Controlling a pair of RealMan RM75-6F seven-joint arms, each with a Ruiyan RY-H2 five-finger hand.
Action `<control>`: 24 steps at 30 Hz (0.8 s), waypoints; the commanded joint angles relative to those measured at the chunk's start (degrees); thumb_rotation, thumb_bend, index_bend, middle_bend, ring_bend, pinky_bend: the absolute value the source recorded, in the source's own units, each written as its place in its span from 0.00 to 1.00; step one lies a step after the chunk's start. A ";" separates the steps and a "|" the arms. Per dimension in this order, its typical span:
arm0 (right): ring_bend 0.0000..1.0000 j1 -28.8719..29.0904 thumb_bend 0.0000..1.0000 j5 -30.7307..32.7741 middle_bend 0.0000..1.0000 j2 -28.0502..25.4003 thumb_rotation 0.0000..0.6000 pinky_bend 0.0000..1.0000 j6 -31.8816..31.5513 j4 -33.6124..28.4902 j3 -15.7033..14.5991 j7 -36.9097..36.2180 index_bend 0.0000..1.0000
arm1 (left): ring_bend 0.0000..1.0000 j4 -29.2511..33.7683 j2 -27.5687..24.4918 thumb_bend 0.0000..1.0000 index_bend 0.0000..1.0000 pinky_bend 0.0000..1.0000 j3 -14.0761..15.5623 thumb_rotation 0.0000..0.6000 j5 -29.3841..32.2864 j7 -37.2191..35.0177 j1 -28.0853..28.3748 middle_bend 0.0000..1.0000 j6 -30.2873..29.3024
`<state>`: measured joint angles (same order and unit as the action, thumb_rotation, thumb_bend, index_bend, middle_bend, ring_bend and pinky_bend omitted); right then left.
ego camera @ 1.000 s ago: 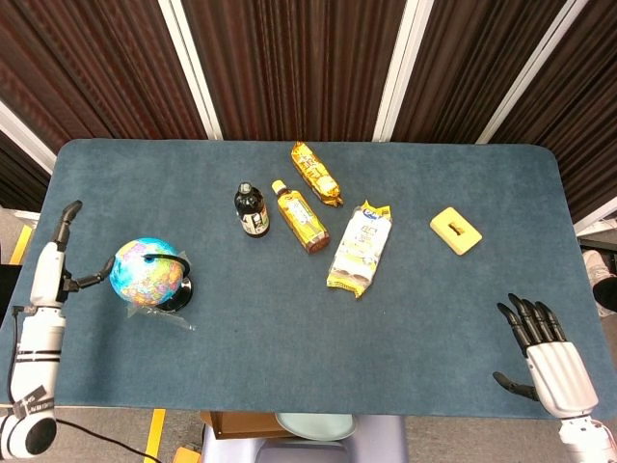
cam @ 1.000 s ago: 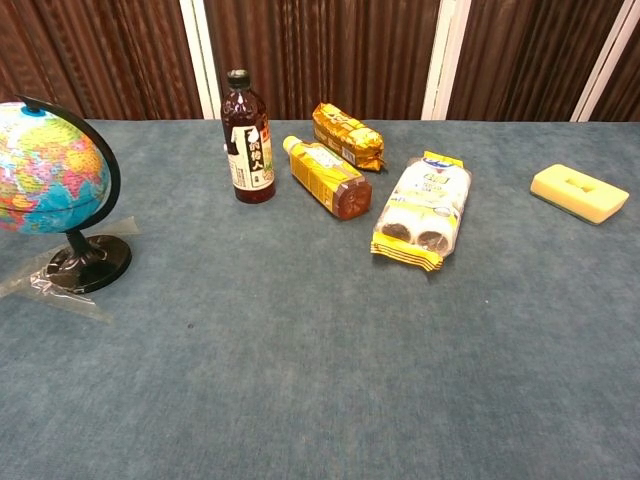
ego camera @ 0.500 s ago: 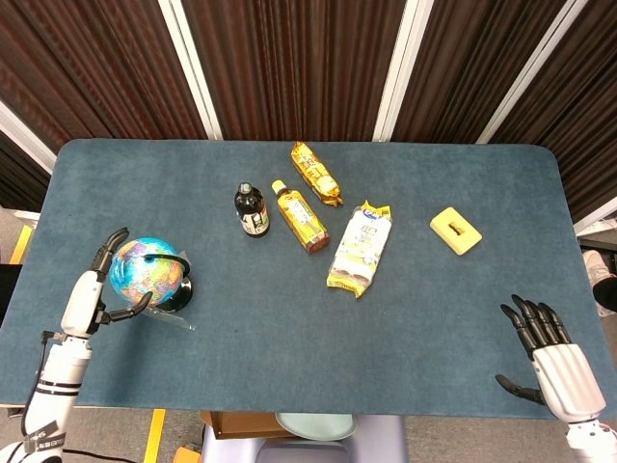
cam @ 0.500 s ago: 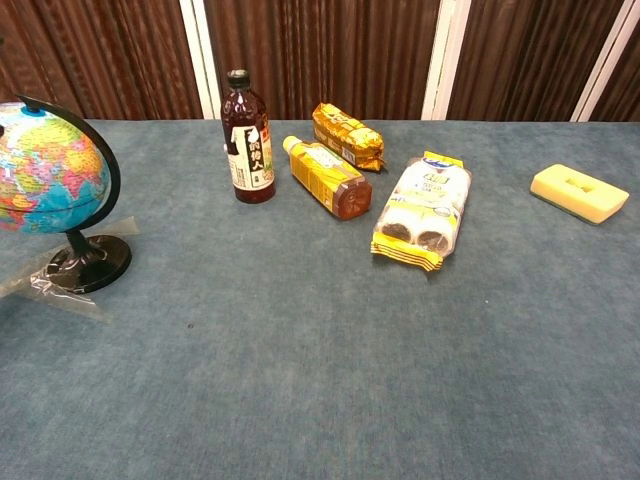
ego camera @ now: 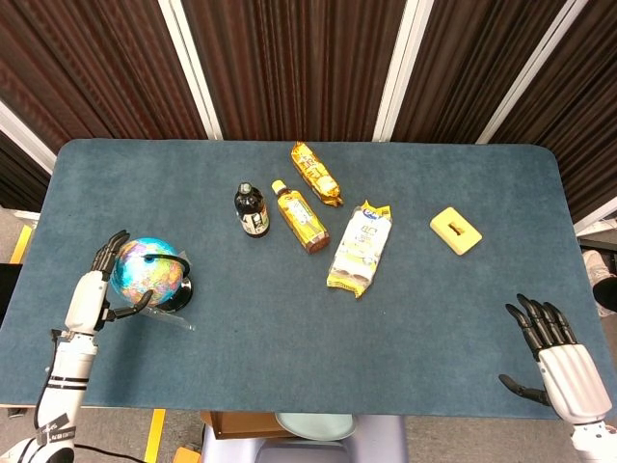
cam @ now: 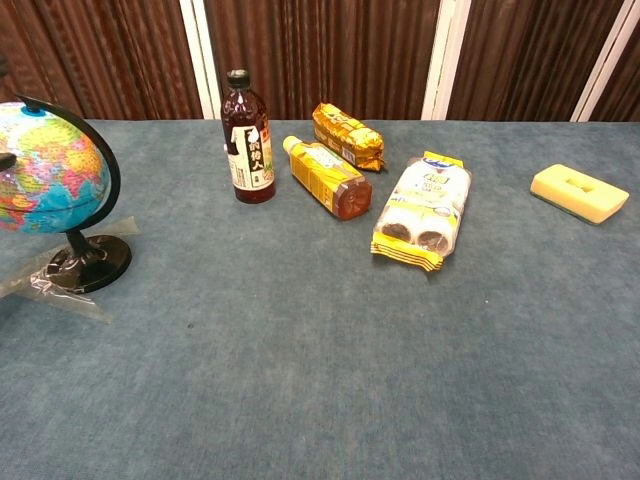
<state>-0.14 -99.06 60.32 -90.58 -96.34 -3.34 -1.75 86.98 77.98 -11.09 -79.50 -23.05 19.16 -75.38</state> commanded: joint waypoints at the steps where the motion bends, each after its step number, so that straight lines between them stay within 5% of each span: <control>1: 0.00 0.01 0.19 0.02 0.00 0.02 1.00 0.00 0.06 0.00 0.00 0.04 0.00 | 0.00 -0.37 -0.04 0.30 0.00 0.00 -0.16 1.00 0.51 -0.13 0.07 0.00 0.37; 24: 0.00 0.08 0.19 0.16 0.00 0.61 1.00 0.00 0.65 -0.13 0.04 1.46 0.00 | 0.00 -2.88 -2.23 0.30 0.00 0.00 -0.93 1.00 2.71 -3.45 -1.10 0.00 0.55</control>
<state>-0.07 -98.90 60.93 -89.93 -96.46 -3.30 -0.27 84.20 75.78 -11.96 -76.89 -26.41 18.07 -74.92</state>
